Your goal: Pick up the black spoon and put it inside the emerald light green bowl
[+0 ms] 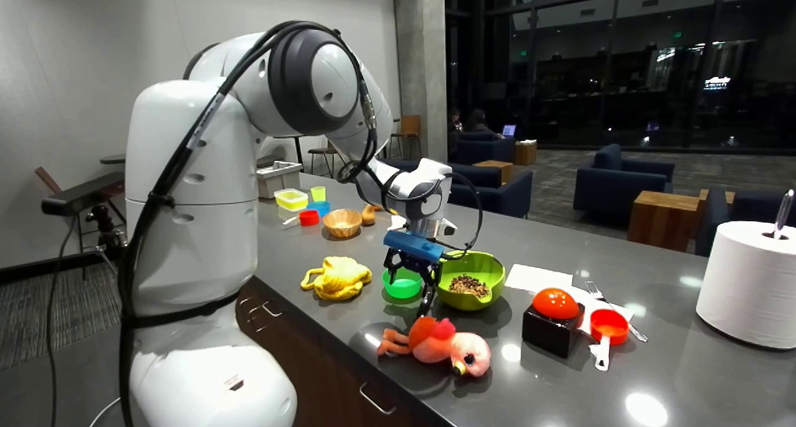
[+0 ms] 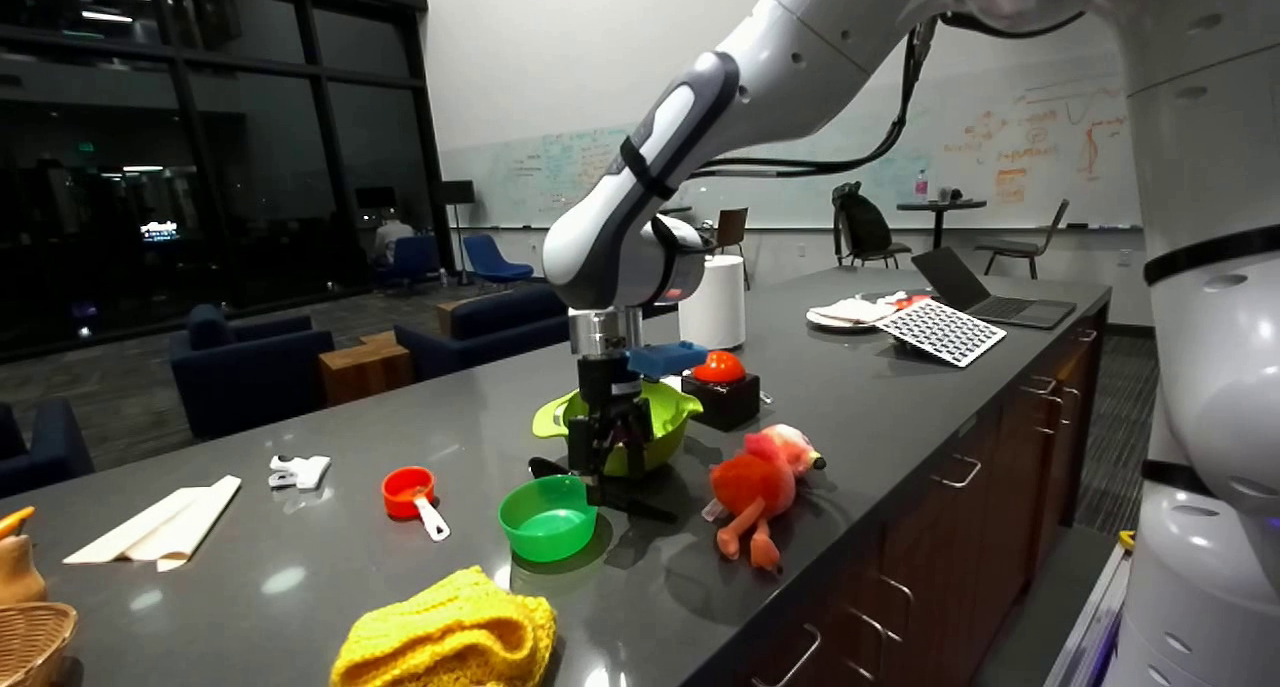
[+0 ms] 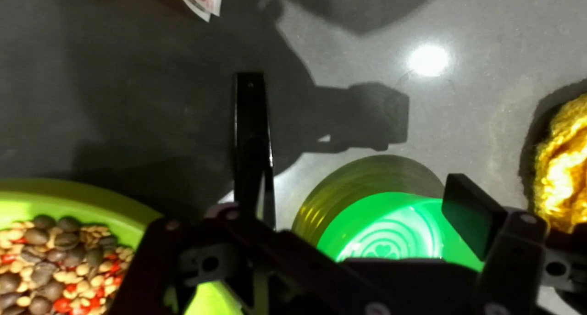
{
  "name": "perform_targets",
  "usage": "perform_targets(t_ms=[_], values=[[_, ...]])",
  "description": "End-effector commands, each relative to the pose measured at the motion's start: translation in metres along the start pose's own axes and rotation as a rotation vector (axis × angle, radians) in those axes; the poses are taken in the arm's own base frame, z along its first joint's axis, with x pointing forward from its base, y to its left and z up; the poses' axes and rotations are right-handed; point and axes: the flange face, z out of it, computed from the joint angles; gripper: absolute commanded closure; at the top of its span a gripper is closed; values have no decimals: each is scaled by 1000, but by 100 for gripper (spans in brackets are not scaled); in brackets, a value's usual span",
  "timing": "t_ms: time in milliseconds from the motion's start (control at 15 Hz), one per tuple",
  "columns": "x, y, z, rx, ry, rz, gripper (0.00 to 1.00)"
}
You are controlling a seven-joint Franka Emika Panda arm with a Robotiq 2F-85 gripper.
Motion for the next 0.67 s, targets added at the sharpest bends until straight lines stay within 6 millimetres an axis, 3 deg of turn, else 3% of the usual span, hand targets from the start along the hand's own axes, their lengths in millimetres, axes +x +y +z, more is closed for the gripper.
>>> perform_targets(t_ms=[0,600], values=[[9,7,6,11,2,-29,0],[9,-29,-37,-103,-35,-6,0]])
